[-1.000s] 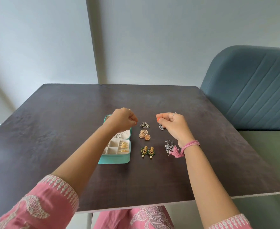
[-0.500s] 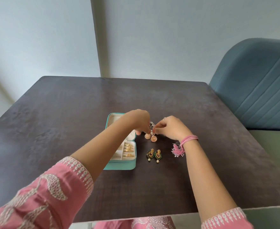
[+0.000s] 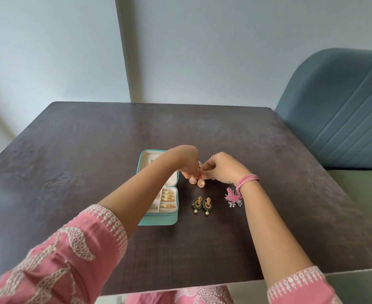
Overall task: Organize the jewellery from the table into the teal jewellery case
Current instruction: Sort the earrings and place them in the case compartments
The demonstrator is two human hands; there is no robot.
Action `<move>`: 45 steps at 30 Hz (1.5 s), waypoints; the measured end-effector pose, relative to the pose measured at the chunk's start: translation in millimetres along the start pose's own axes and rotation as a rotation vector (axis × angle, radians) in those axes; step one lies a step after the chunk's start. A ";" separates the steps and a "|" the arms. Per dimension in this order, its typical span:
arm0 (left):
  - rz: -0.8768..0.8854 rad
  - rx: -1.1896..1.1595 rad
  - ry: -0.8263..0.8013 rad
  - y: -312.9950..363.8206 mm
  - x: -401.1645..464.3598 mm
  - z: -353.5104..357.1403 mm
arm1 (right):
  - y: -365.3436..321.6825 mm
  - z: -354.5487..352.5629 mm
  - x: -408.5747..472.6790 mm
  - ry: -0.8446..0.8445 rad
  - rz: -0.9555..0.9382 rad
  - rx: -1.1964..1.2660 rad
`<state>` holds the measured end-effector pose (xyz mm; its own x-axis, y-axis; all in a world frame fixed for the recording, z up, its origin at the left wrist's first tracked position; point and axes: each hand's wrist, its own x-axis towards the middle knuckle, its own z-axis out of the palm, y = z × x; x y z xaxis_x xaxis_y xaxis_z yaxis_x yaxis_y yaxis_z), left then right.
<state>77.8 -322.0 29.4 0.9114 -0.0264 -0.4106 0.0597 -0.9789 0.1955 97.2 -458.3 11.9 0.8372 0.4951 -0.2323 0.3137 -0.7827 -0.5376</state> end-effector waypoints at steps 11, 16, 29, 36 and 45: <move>0.086 -0.476 0.207 -14.8 -38.4 -8.4 | -1.2 -11.0 -22.4 0.114 -0.108 0.357; 0.196 -0.732 0.377 -20.4 -79.1 -15.9 | -19.4 -18.0 -44.4 0.199 -0.206 0.584; 0.192 -1.206 0.520 -47.1 -136.0 5.8 | -47.7 6.4 -74.6 0.194 -0.298 1.095; 0.172 -1.317 0.560 -57.8 -149.9 15.7 | -56.9 16.3 -83.0 0.083 -0.289 1.361; 0.159 -1.356 0.654 -71.6 -158.7 33.0 | -65.1 21.8 -87.4 0.046 -0.324 1.465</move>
<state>-84.6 -254.4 51.2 0.9377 0.3384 0.0783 -0.0678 -0.0427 0.9968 -6.2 -442.5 49.5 0.8429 0.5344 0.0628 -0.2074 0.4304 -0.8785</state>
